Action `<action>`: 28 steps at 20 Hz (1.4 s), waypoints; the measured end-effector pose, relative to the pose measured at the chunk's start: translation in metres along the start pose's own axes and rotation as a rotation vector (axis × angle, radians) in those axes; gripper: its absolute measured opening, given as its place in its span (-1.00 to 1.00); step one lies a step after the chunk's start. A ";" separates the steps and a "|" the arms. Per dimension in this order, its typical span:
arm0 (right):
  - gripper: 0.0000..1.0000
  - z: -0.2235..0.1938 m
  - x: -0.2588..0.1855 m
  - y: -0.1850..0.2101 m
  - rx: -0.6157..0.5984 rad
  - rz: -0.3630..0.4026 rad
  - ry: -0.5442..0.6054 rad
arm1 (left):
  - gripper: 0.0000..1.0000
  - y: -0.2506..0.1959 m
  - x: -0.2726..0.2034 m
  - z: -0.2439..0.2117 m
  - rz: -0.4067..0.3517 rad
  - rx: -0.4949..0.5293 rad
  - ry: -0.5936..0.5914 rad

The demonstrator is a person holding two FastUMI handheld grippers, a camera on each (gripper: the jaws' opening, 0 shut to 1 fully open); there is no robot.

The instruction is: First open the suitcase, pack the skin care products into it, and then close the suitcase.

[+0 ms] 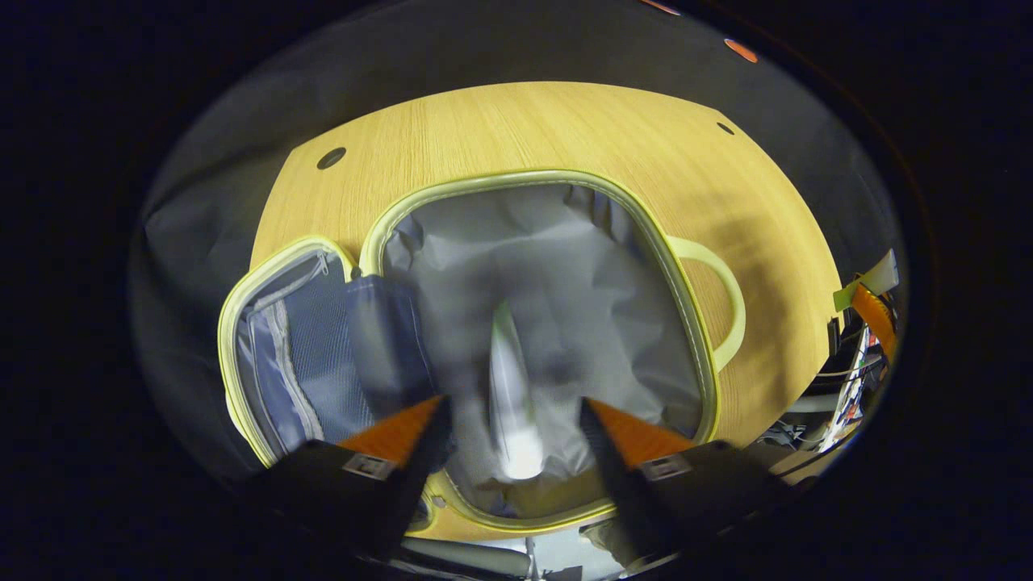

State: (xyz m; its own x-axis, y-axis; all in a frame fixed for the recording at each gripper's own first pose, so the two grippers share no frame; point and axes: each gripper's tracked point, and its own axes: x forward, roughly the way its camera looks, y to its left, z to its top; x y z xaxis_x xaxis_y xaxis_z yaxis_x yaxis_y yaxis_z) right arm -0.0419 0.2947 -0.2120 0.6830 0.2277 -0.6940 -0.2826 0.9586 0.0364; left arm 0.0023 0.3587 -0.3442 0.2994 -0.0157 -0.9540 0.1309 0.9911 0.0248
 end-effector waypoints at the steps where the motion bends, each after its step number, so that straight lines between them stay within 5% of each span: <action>1: -0.40 0.002 -0.003 0.004 0.002 -0.005 -0.010 | 0.97 0.002 -0.004 0.005 0.002 0.007 -0.013; 6: -0.50 0.033 -0.012 0.031 0.012 0.016 -0.045 | 0.95 0.008 -0.041 0.013 -0.017 -0.020 -0.162; 9: -0.40 0.054 -0.011 0.058 -0.025 0.042 -0.060 | 0.95 0.028 -0.078 0.041 0.005 -0.049 -0.402; 16: -0.40 0.080 0.004 0.169 -0.151 0.176 -0.017 | 0.94 0.116 -0.194 0.044 0.223 -0.081 -0.743; 21: -0.41 0.043 0.034 0.240 -0.141 0.263 0.172 | 0.94 0.148 -0.303 0.038 0.336 -0.150 -0.953; 24: -0.40 0.003 0.047 0.270 -0.107 0.294 0.301 | 0.94 0.166 -0.330 0.019 0.376 -0.154 -1.004; 28: -0.40 -0.043 0.078 0.263 -0.106 0.205 0.470 | 0.93 0.177 -0.330 0.004 0.364 -0.163 -1.030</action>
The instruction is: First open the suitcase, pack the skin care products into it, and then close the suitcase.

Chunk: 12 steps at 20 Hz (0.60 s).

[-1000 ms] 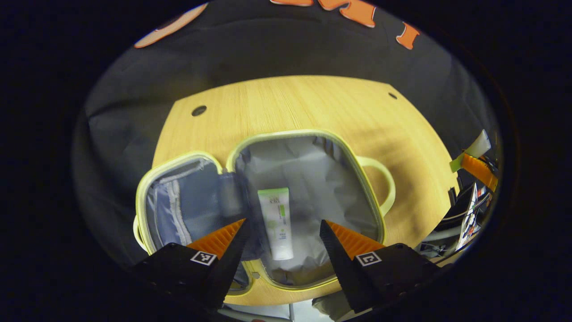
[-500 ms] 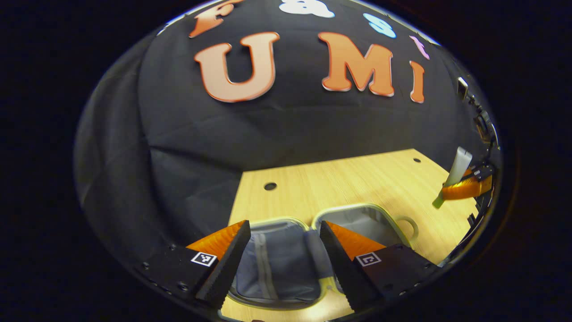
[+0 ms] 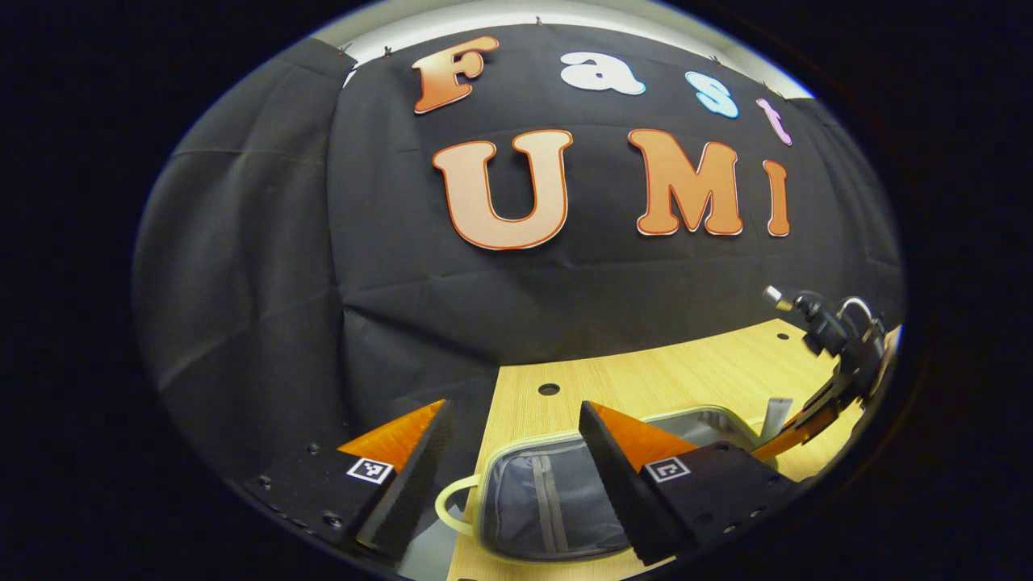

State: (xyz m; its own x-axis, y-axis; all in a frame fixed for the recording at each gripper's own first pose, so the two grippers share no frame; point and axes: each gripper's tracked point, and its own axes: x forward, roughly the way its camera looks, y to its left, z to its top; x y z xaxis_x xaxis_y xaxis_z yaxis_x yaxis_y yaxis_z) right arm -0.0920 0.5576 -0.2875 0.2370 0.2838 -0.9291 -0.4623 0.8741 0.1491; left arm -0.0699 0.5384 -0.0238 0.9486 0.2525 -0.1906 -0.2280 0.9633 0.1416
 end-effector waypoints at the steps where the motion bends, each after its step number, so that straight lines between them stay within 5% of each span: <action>1: -0.40 -0.006 0.009 -0.001 0.018 -0.004 0.032 | 0.93 0.002 -0.002 -0.003 -0.001 -0.011 0.005; 7: -0.31 -0.007 0.026 -0.021 0.060 -0.087 0.041 | 0.94 0.020 -0.009 -0.024 0.018 -0.045 0.051; 12: 0.48 0.004 0.014 -0.028 0.071 -0.108 -0.023 | 0.94 0.033 -0.003 -0.038 0.030 -0.094 0.085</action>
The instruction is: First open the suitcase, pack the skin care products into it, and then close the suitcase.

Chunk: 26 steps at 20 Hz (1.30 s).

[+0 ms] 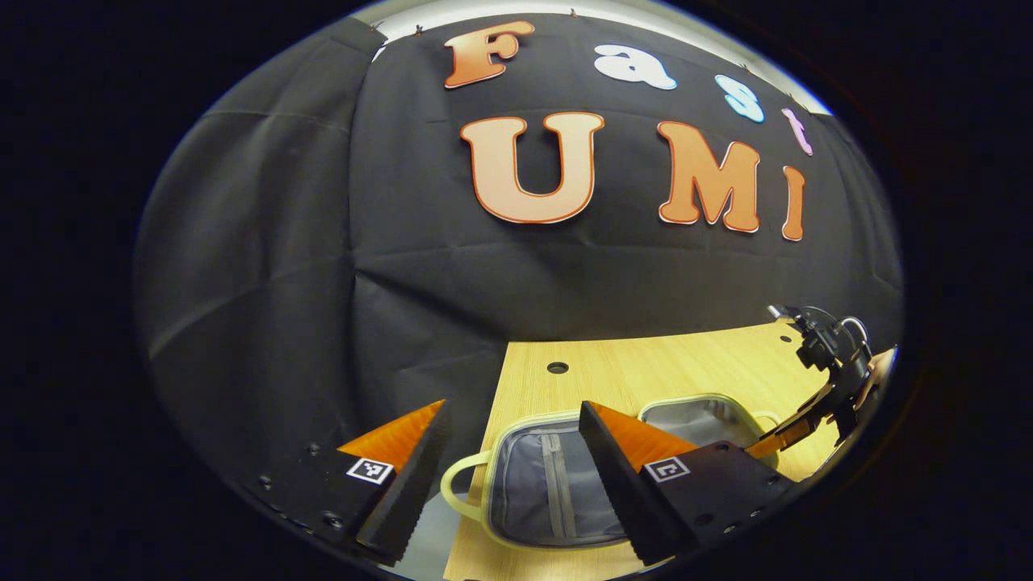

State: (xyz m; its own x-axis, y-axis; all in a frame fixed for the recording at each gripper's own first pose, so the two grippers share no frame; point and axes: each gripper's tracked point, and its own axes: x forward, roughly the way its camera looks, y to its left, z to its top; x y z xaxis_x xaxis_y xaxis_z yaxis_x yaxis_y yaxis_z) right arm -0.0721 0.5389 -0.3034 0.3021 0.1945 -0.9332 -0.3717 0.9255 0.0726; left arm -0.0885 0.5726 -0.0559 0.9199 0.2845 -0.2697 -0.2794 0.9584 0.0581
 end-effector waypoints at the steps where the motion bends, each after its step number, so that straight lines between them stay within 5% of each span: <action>1: 0.78 0.005 -0.003 0.005 0.013 0.024 -0.024 | 0.94 0.005 0.004 -0.008 -0.005 -0.041 0.020; 6: 0.93 0.023 -0.025 0.021 0.065 0.114 -0.104 | 0.94 0.060 0.038 -0.069 -0.005 -0.313 0.137; 16: 0.92 0.032 -0.032 0.016 0.191 0.144 -0.077 | 0.96 0.120 0.097 -0.208 -0.179 -0.850 0.373; 25: 0.92 0.025 -0.023 0.003 0.241 0.112 -0.034 | 0.89 0.097 0.131 -0.241 -0.274 -1.052 0.457; 26: 0.93 0.025 -0.023 0.001 0.238 0.107 -0.030 | 0.37 0.093 0.136 -0.241 -0.263 -1.038 0.472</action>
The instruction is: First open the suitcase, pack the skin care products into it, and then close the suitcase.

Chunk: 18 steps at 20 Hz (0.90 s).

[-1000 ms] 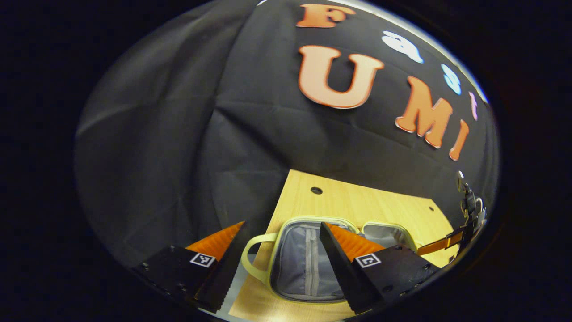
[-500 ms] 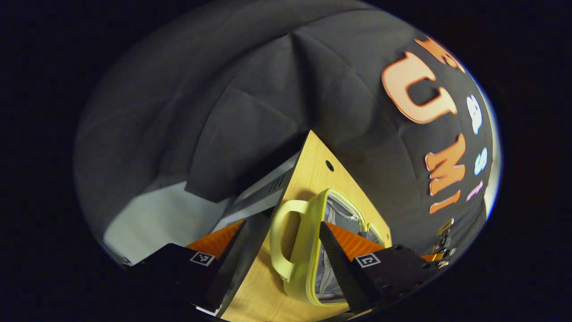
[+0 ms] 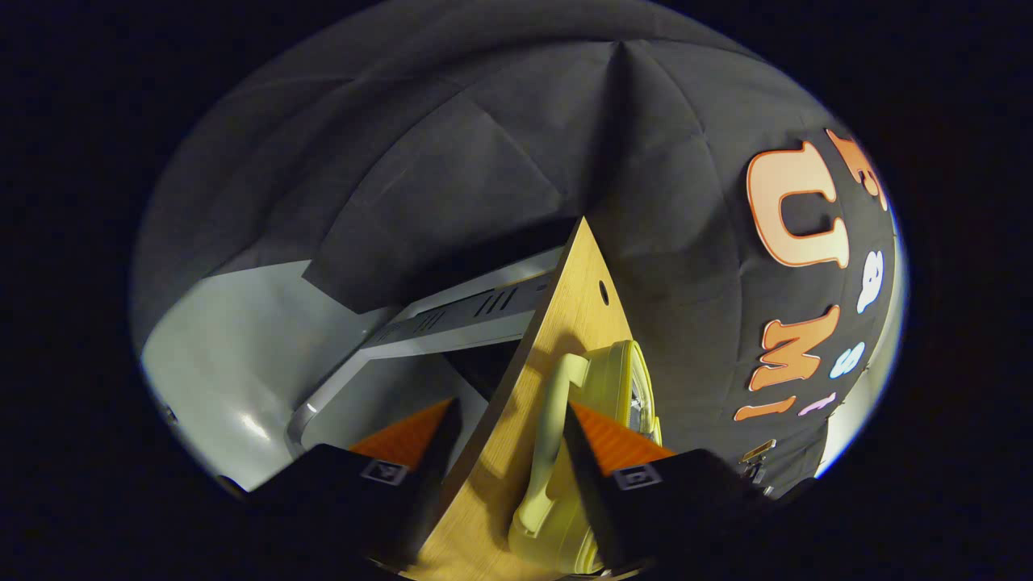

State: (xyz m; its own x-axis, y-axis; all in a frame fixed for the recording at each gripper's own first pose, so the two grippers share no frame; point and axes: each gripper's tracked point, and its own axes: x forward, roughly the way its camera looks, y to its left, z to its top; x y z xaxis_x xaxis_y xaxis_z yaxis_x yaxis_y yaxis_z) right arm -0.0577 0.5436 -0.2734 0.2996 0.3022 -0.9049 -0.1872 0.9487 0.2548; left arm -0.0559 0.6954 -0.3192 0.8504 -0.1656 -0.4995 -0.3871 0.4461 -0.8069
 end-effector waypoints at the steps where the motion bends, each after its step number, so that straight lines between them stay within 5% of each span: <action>1: 0.93 0.000 0.000 -0.001 -0.001 0.000 0.000 | -0.15 0.005 0.001 0.001 0.050 0.007 -0.002; 2: 0.92 0.001 -0.002 -0.001 -0.004 0.003 -0.003 | -0.67 0.002 -0.001 0.001 0.084 0.022 0.013; 5: 0.92 0.010 -0.008 -0.009 -0.011 0.000 -0.041 | -0.79 -0.019 -0.013 0.004 0.137 0.130 -0.004; 8: 0.92 0.023 -0.019 -0.021 -0.004 -0.003 -0.099 | -0.80 -0.065 -0.037 0.017 0.225 0.294 -0.031; 18: 0.92 0.067 -0.089 -0.089 -0.105 -0.028 -0.311 | -0.82 -0.299 -0.080 -0.030 0.220 0.692 -0.151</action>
State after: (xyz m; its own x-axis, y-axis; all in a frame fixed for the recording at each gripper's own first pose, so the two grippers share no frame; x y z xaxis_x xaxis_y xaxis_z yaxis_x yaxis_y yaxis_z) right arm -0.0054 0.4388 -0.1929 0.5739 0.3057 -0.7597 -0.2659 0.9470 0.1802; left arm -0.0191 0.5493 -0.0474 0.8381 0.0916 -0.5378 -0.2831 0.9157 -0.2851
